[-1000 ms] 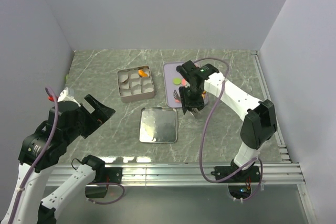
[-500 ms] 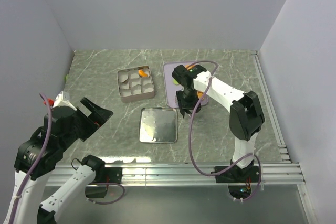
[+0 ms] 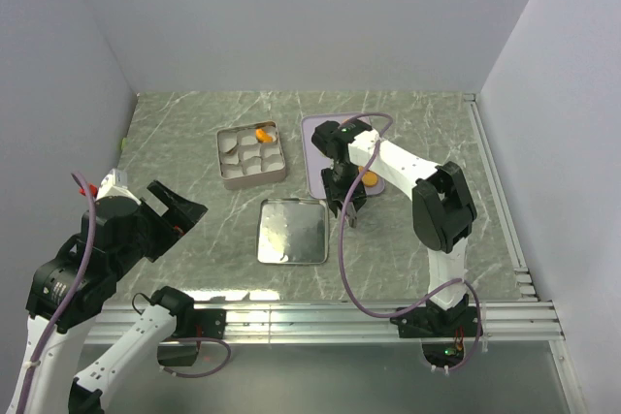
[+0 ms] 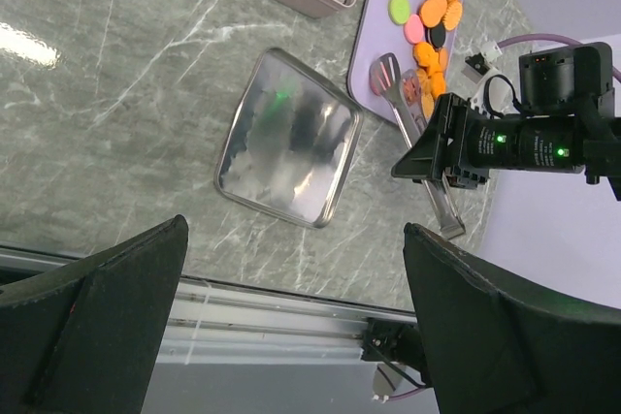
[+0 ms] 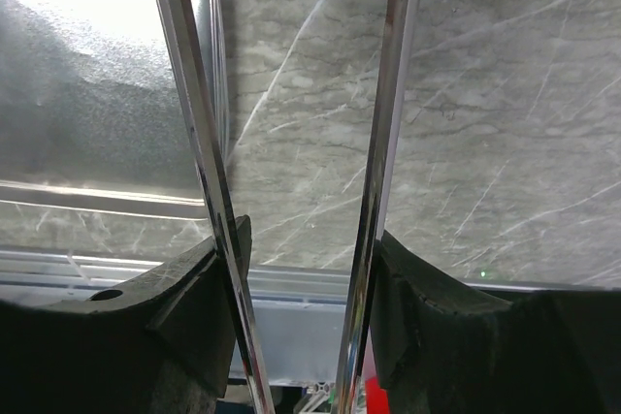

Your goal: Pack the cookies

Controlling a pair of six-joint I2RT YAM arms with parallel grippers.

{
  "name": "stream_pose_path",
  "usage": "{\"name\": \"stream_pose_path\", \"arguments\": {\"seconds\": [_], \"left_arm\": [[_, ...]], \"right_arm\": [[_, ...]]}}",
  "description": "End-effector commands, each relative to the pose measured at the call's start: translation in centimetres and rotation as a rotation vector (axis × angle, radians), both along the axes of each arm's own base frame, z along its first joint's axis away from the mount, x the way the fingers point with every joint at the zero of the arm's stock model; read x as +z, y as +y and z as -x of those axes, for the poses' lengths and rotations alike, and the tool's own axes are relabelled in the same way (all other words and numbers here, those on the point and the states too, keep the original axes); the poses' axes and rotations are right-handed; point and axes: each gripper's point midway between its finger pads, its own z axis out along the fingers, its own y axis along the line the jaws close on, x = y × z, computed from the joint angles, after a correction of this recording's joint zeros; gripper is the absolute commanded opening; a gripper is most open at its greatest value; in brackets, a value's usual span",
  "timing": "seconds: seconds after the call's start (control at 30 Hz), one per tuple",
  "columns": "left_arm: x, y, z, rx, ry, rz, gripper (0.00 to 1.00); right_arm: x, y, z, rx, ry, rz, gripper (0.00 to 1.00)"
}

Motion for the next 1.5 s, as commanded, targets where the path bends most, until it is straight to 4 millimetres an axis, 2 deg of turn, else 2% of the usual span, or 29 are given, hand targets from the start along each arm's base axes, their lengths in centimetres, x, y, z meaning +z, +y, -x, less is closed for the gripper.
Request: {"name": "stream_pose_path", "arguments": {"seconds": [0.0, 0.3, 0.5, 0.67, 0.8, 1.0, 1.13, 1.2, 1.23, 1.27, 1.3, 1.47], "left_arm": [[0.8, 0.5, -0.1, 0.017, -0.023, -0.011, 1.00], [1.0, 0.7, 0.0, 0.028, -0.033, -0.007, 0.99], [1.0, 0.5, -0.2, 0.027, -0.031, 0.001, 1.00], [0.9, 0.6, 0.1, 0.033, -0.032, 0.009, 0.99], [1.0, 0.3, -0.1, 0.026, -0.032, 0.015, 0.99], [1.5, 0.3, -0.4, 0.026, -0.038, 0.013, 1.00], [1.7, 0.1, -0.5, 0.020, -0.040, 0.016, 0.99], [1.6, -0.1, -0.7, 0.014, -0.033, 0.015, 0.99], [1.7, -0.2, -0.8, 0.009, -0.033, 0.015, 0.99], [1.8, -0.4, -0.8, 0.001, -0.033, 0.017, 0.99], [1.8, -0.6, -1.0, -0.005, -0.027, 0.016, 0.99], [2.7, -1.3, -1.8, -0.039, -0.028, 0.008, 0.99]], "right_arm": [[1.0, 0.5, -0.6, 0.013, -0.031, -0.003, 0.55], [1.4, 0.7, 0.2, 0.009, -0.016, -0.031, 0.44], [2.0, 0.5, 0.4, 0.009, -0.023, -0.042, 0.40], [4.3, 1.3, -0.9, 0.002, -0.073, -0.072, 0.40], [7.4, 2.6, -2.3, -0.002, -0.120, -0.122, 0.40], [9.9, 4.4, -3.1, -0.001, -0.143, -0.204, 0.40], [11.9, 7.5, -3.6, 0.012, -0.155, -0.360, 0.40], [13.7, 9.2, -4.3, 0.015, -0.174, -0.446, 0.40], [13.5, 10.0, -4.7, 0.015, -0.161, -0.468, 0.40], [14.0, 10.8, -5.0, 0.018, -0.162, -0.501, 0.40], [15.0, 12.4, -5.3, 0.026, -0.162, -0.575, 0.41], [16.5, 16.7, -6.6, 0.045, -0.169, -0.772, 0.41]]}}
